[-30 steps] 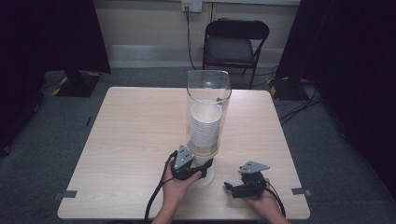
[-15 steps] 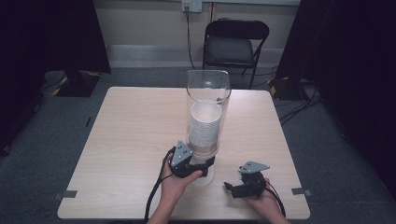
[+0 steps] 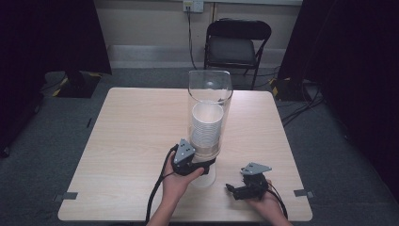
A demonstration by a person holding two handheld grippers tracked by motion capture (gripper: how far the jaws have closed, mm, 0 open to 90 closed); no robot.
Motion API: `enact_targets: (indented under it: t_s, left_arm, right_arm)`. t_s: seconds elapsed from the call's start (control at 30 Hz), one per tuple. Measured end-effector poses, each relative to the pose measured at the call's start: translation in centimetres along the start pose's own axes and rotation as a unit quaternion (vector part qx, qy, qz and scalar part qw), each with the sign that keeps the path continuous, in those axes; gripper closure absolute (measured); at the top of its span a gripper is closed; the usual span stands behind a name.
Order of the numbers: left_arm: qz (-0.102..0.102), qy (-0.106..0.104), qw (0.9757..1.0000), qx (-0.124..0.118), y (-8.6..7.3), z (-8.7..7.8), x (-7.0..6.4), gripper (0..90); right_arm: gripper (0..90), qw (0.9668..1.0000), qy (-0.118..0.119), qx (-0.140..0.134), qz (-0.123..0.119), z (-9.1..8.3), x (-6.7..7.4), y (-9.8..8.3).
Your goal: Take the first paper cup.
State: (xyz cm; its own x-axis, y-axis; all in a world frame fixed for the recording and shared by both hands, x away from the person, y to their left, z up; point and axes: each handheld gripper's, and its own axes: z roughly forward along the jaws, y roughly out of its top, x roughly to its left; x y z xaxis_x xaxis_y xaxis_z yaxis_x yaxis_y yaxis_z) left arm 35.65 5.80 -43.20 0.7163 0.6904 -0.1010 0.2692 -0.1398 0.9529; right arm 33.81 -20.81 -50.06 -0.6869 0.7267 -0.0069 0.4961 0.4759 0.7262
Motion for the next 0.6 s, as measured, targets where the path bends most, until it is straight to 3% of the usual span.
enact_targets:
  t_s: [0.13,0.2,0.23,0.27,0.3,0.33,0.37,0.43,0.47,0.5,0.6]
  left_arm:
    - [0.013,0.011,0.9999,-0.004,-0.4,0.0,-0.2,31.6]
    - [-0.008,0.001,1.0,-0.002,-0.7,0.1,0.1,32.4]
    - [0.011,0.011,0.9997,0.018,-0.9,0.2,-0.1,33.6]
    - [0.023,0.017,0.9962,0.082,-1.7,0.3,0.0,36.9]
    - [0.023,0.017,0.9962,0.082,-1.7,0.3,0.0,37.6]
    - [0.016,0.017,0.9942,0.105,-4.9,0.5,0.4,36.5]
    - [-0.017,0.015,0.9961,0.085,-5.3,0.0,0.5,37.0]
    - [0.007,0.022,0.9975,0.066,-4.6,-0.9,0.5,35.5]
    - [0.007,0.022,0.9975,0.066,-4.6,-0.9,0.5,34.5]
    - [0.034,0.023,0.9958,0.082,-3.6,-1.5,0.6,33.9]
    - [0.034,0.012,0.9956,0.087,-3.6,-2.0,1.1,32.3]
  right_arm:
    - [10.0,1.0,0.0,0.0,0.0,0.0,0.0,0.0]
    - [10.0,1.0,0.0,0.0,0.0,0.0,0.0,0.0]
    - [10.0,1.0,0.0,0.0,0.0,0.0,0.0,0.0]
    - [10.1,1.0,0.0,0.0,0.0,0.0,0.0,0.0]
    - [10.1,1.0,0.0,0.0,0.0,0.0,0.0,0.0]
    - [10.1,1.0,0.0,0.0,0.0,0.0,0.0,0.0]
    - [10.0,1.0,0.0,0.0,0.0,0.0,0.0,0.0]
    - [10.0,1.0,0.002,-0.002,-0.002,0.0,0.0,0.0]
    - [10.0,1.0,0.002,-0.002,-0.002,0.0,0.0,0.0]
    - [9.9,1.0,0.001,0.0,0.0,0.0,0.0,0.0]
    - [9.9,1.0,0.001,-0.001,0.001,0.0,0.0,0.0]
